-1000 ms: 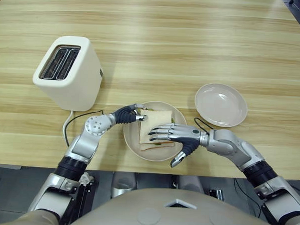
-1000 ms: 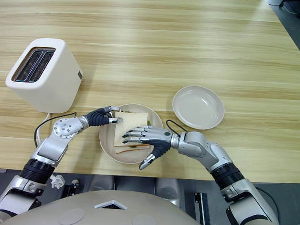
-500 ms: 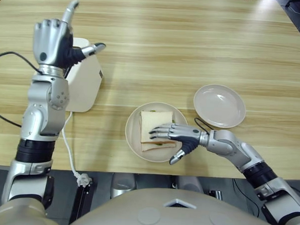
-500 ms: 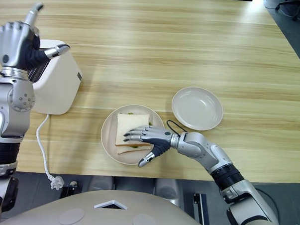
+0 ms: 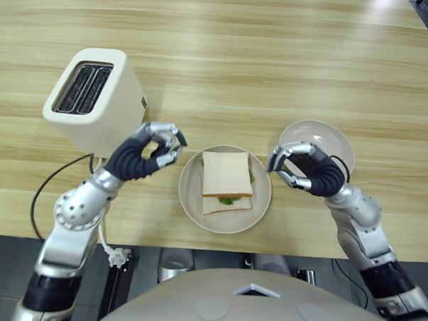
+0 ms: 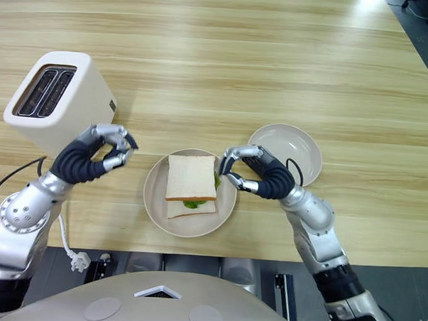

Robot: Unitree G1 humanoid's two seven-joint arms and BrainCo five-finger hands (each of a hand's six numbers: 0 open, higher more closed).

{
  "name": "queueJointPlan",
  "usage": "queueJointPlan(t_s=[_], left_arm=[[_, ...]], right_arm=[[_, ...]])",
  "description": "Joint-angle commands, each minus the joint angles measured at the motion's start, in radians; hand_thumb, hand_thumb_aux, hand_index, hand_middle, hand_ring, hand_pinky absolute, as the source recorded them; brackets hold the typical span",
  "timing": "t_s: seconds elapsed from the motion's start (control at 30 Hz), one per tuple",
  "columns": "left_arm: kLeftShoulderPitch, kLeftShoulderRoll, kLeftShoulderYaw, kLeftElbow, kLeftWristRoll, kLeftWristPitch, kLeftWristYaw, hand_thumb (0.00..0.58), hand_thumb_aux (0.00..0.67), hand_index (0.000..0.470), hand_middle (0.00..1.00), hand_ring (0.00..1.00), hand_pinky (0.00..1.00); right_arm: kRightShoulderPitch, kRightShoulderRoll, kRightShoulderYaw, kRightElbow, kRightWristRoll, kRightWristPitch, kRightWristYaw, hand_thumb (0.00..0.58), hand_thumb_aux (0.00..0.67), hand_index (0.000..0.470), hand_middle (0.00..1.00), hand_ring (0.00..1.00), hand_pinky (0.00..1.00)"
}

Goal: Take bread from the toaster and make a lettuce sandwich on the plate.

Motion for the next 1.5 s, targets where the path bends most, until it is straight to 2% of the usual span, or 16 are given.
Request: queueJointPlan(t_s=[0.03,0.13,0.3,0.4,0.57,0.8,0.93,1.1,1.33,1.5], left_arm=[[0.134,0.067,-0.038,-0.05,0.015,0.037,-0.122,0.58,0.67,0.46,1.0,1.0,1.0],[0.193,0.107,-0.093,-0.023,0.134,0.045,-0.156,0.58,0.67,0.46,1.0,1.0,1.0],[0.162,0.138,-0.16,0.155,0.438,0.0,-0.111,0.58,0.67,0.46,1.0,1.0,1.0],[0.112,0.13,-0.213,0.233,0.585,-0.027,-0.083,0.58,0.67,0.46,1.0,1.0,1.0],[0.017,0.125,-0.285,0.339,0.779,-0.057,-0.03,0.58,0.67,0.46,1.0,1.0,1.0],[-0.153,0.092,-0.346,0.467,0.894,-0.101,0.021,0.58,0.67,0.46,1.0,1.0,1.0],[-0.278,0.056,-0.367,0.553,0.934,-0.124,0.072,0.58,0.67,0.46,1.0,1.0,1.0],[-0.466,0.014,-0.372,0.722,0.978,-0.136,0.156,0.58,0.67,0.46,1.0,1.0,1.0],[-0.705,-0.077,-0.409,1.082,0.999,-0.173,0.292,0.58,0.67,0.46,1.0,1.0,1.0],[-0.854,-0.152,-0.456,1.359,1.013,-0.216,0.376,0.58,0.67,0.46,1.0,1.0,1.0]], right_arm=[[0.095,-0.069,0.035,-0.018,-0.11,0.05,0.124,0.58,0.67,0.46,1.0,1.0,1.0],[0.133,-0.089,0.045,0.029,-0.268,0.032,0.145,0.58,0.67,0.46,1.0,1.0,1.0],[0.134,-0.079,0.05,0.113,-0.542,0.002,0.094,0.58,0.67,0.46,1.0,1.0,1.0],[0.118,-0.075,0.051,0.157,-0.702,-0.015,0.043,0.58,0.67,0.46,1.0,1.0,1.0],[0.083,-0.06,0.047,0.194,-0.836,-0.03,-0.024,0.58,0.67,0.46,1.0,1.0,1.0],[-0.029,0.006,0.087,0.255,-0.968,-0.003,-0.076,0.58,0.67,0.46,1.0,1.0,1.0],[-0.13,0.056,0.134,0.336,-1.004,0.034,-0.056,0.58,0.67,0.46,1.0,1.0,1.0],[-0.299,0.111,0.149,0.499,-1.062,0.051,-0.111,0.58,0.67,0.46,1.0,1.0,1.0],[-0.617,0.219,0.177,0.933,-1.118,0.022,-0.238,0.58,0.67,0.46,1.0,1.0,1.0],[-0.776,0.288,0.18,1.214,-1.125,-0.011,-0.331,0.58,0.67,0.46,1.0,1.0,1.0]])
